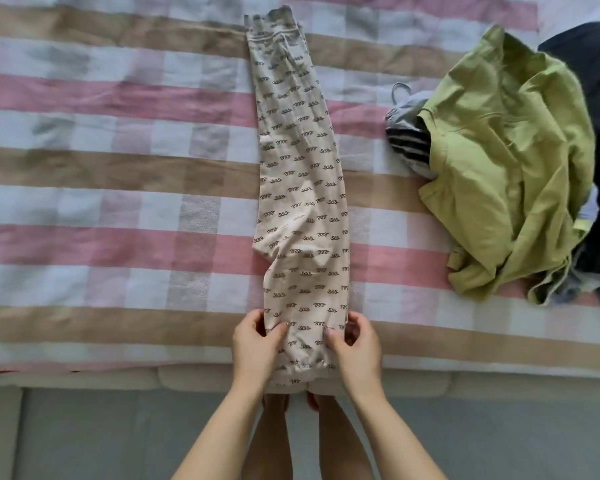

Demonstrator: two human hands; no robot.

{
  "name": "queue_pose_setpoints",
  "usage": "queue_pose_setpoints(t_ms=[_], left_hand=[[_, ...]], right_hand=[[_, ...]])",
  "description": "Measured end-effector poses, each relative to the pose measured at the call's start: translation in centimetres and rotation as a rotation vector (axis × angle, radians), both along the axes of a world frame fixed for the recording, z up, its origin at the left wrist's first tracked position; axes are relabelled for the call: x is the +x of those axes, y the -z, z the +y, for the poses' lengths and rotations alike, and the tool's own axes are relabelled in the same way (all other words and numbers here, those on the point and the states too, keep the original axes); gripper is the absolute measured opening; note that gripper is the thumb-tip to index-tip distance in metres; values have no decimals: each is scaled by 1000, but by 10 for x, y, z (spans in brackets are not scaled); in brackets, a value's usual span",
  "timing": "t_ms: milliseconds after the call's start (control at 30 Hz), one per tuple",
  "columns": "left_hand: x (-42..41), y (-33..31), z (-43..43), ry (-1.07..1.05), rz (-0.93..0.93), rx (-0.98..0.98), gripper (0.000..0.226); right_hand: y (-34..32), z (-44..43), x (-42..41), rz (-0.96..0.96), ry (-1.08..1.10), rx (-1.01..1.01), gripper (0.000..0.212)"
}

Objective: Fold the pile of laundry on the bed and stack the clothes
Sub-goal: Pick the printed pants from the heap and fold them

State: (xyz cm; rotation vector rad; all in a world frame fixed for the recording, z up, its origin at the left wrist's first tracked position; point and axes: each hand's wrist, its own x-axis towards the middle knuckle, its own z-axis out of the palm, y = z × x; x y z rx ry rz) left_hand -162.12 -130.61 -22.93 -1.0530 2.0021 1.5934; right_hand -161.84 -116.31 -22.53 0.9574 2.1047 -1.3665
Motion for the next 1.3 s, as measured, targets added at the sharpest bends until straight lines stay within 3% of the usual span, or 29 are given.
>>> queue_pose_setpoints(t_ms=[200,333,467,600,667,767,900,1033,1300], left_hand=[[27,0,-11,57,-28,-30,19],[-12,6,-24,-162,85,-83,14],[-80,16,-44,-321,21,82,10],[-114,14,-45,-300,-55,257,10],[-118,13,-49,-273,41,186,14],[-121,15,-59,-207,262,-76,15],[-121,18,-59,-98,237,-221,10],[-143,14,-64,-7,236,-248,3],[-258,10,-57,-66,80,74,18]], right_hand=[[3,4,21,-56,-29,44,24],[-4,8,-18,223,-84,227,28],[0,2,-85,282,-81,235,29],[12,-11,-129,140,-140,233,30],[15,-10,-136,103,-165,246,19],[16,-8,-137,126,-152,261,9],[18,-14,-136,90,-227,290,17],[9,-7,-156,206,-173,253,25],[1,-14,-276,303,-235,128,27]])
